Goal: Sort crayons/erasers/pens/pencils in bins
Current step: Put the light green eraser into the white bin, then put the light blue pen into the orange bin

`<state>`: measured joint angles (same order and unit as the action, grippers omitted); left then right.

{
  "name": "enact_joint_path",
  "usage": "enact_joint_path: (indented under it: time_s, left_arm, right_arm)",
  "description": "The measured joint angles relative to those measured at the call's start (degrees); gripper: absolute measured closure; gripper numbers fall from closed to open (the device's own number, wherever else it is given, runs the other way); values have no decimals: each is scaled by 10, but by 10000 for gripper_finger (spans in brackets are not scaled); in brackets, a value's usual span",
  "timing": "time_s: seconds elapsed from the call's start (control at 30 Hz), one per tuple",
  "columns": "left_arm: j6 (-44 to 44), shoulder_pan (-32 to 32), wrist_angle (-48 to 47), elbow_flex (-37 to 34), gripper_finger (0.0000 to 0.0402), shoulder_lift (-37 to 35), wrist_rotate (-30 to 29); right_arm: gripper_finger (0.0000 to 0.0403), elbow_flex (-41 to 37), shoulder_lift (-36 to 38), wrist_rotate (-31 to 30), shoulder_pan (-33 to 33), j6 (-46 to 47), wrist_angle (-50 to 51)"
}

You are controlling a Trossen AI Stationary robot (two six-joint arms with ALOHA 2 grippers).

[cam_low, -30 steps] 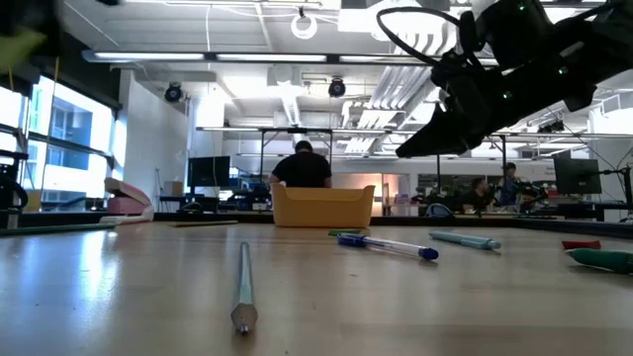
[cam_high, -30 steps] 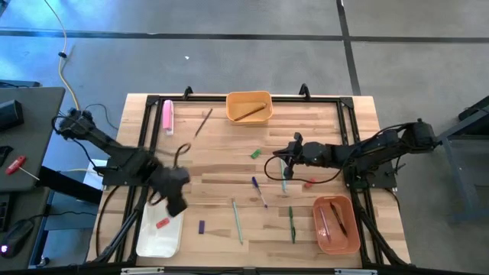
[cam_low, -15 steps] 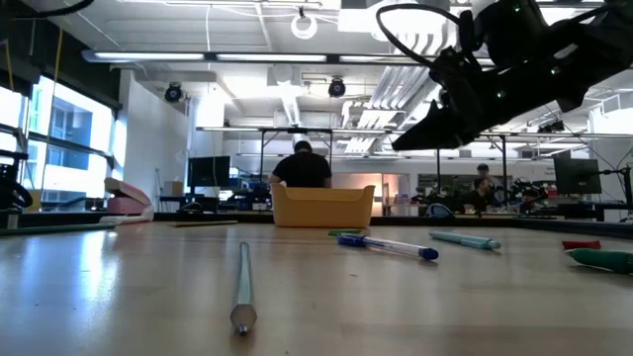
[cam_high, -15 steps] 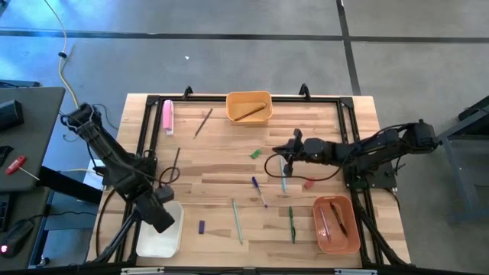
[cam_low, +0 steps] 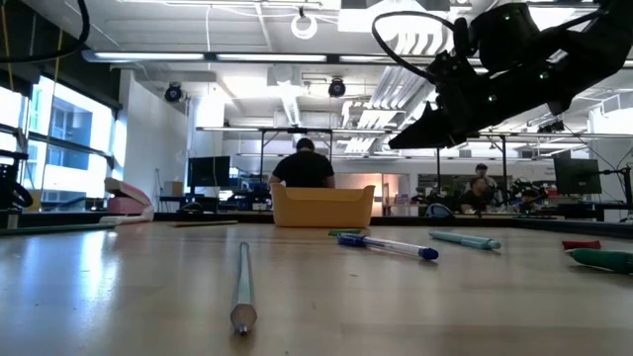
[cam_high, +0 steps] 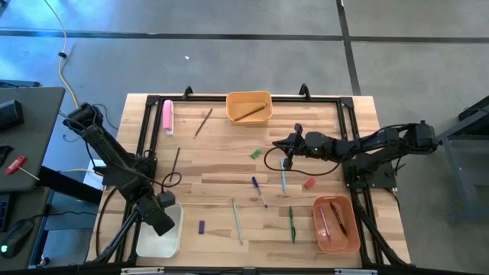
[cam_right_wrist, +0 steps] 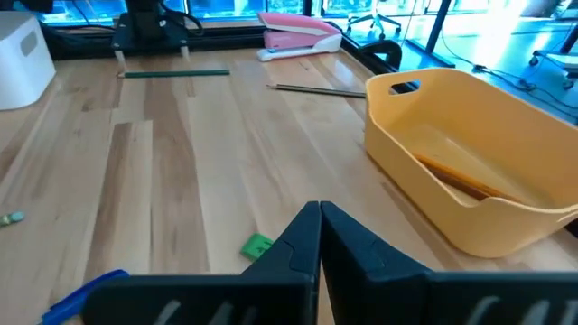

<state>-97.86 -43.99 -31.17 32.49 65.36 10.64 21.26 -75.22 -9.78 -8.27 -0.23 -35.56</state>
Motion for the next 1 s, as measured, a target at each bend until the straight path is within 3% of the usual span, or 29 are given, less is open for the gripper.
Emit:
enact_joint_path:
  time_s: [0.4,1.0]
  left_arm:
    - [-55,-27,10,-17,349,17,6]
    - [-65,-27,10,-4,265,23,17]
  right_arm:
    - [403,0,0,28,-23,-3,-6]
    - [403,0,0,28,-23,-2,-3]
